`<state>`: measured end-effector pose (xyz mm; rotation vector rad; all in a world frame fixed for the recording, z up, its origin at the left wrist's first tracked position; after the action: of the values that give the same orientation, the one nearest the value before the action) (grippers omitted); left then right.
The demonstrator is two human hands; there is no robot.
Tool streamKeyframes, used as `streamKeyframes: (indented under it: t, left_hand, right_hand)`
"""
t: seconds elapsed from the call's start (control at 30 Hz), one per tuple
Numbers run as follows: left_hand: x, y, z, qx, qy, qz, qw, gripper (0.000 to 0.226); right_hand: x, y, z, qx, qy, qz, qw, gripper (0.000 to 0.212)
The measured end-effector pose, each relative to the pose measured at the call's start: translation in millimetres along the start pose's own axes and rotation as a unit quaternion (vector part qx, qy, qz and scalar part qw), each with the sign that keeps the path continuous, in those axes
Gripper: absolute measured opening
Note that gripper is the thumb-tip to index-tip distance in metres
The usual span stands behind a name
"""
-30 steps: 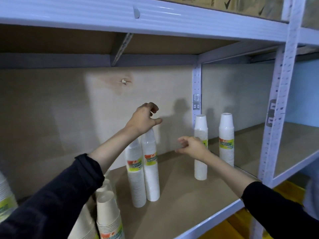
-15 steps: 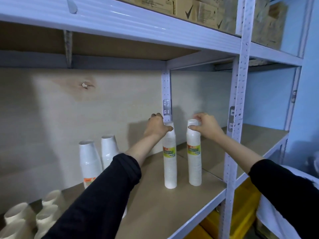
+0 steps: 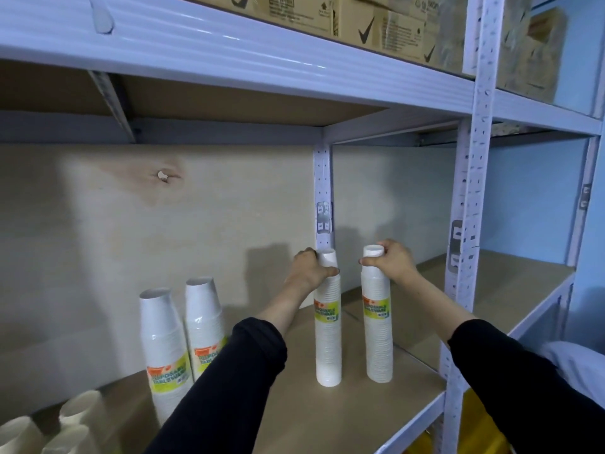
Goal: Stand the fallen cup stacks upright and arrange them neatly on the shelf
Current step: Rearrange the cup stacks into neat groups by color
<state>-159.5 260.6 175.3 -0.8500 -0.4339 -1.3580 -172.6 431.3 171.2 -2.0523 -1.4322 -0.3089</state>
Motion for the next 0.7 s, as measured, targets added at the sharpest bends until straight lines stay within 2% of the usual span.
streamKeyframes:
  t: [0.2, 0.47, 0.7]
  left_hand:
    - [-2, 8, -2, 0.011, 0.041, 0.046, 0.998, 0.039]
    - [26, 50, -4, 0.012, 0.050, 0.129, 0.990, 0.039]
    - [79, 112, -14, -0.001, 0.034, 0.222, 0.974, 0.036]
  right_hand:
    - [-5, 9, -5, 0.022, -0.028, -0.018, 0.999, 0.035]
    - [-1, 43, -49, 0.042, -0.115, -0.041, 0.992, 0.034]
    - [-12, 94, -86, 0.074, -0.173, -0.117, 0.975, 0.035]
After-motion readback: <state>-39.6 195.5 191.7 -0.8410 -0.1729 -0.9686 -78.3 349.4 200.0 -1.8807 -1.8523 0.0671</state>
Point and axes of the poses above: each hand's wrist, its own y-axis away from the middle knuckle, its own x-axis out of the back of the hand, z = x × y, the point moved 2 cm from there along -y, towards the middle knuckle, and after that the axes turned 2 degrees about -y, right-handed, at the moved point
